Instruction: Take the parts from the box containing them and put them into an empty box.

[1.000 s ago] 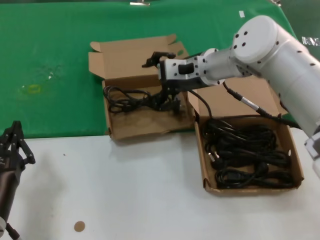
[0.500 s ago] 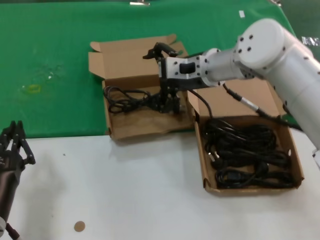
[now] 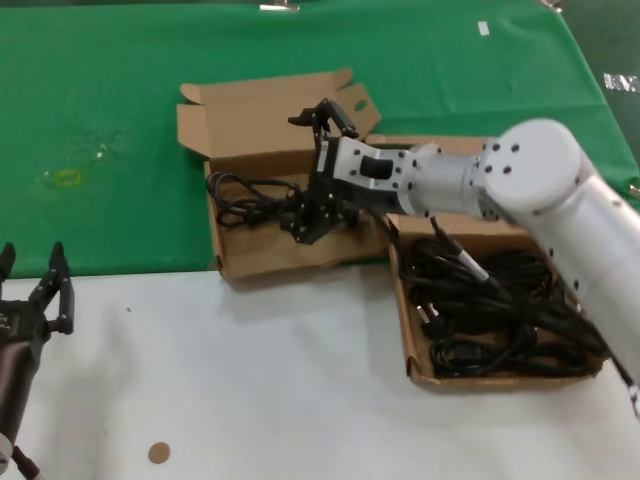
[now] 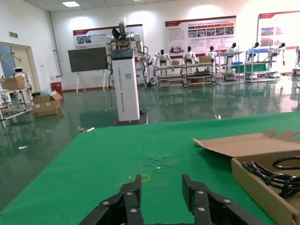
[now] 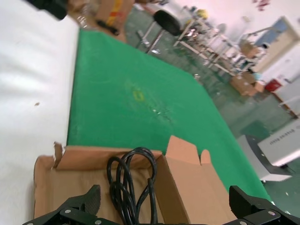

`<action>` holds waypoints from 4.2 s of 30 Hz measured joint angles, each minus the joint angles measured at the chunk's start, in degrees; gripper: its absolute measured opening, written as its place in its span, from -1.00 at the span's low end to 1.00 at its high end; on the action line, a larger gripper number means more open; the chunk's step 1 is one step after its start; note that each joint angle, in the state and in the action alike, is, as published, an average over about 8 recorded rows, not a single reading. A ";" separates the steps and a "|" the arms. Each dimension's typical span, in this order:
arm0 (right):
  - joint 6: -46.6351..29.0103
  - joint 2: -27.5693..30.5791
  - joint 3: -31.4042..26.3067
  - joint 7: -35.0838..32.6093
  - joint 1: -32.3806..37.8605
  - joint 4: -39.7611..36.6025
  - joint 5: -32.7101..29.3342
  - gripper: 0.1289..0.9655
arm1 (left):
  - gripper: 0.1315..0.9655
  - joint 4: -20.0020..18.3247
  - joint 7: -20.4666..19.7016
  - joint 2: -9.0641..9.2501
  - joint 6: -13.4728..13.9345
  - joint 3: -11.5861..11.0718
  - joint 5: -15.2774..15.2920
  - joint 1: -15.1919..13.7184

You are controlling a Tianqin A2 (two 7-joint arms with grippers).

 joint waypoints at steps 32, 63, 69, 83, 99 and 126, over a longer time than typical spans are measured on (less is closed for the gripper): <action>20.66 2.69 14.15 7.62 -29.58 23.62 13.08 1.00 | 0.79 0.00 0.00 0.00 0.00 0.00 0.00 0.00; 37.25 4.86 25.51 13.74 -53.32 42.59 23.57 1.00 | 1.00 0.00 0.02 0.00 0.00 -0.01 -0.01 0.00; 37.28 4.86 25.53 13.76 -53.36 42.62 23.59 1.00 | 1.00 0.00 0.02 0.00 0.00 0.00 -0.01 0.00; 37.28 4.86 25.53 13.76 -53.36 42.62 23.59 1.00 | 1.00 0.00 0.02 0.00 0.00 0.00 -0.01 0.00; 37.28 4.86 25.53 13.76 -53.36 42.62 23.59 1.00 | 1.00 0.00 0.02 0.00 0.00 0.00 -0.01 0.00; 37.28 4.86 25.53 13.75 -53.36 42.62 23.59 1.00 | 1.00 0.00 0.02 0.00 0.00 0.00 -0.01 0.00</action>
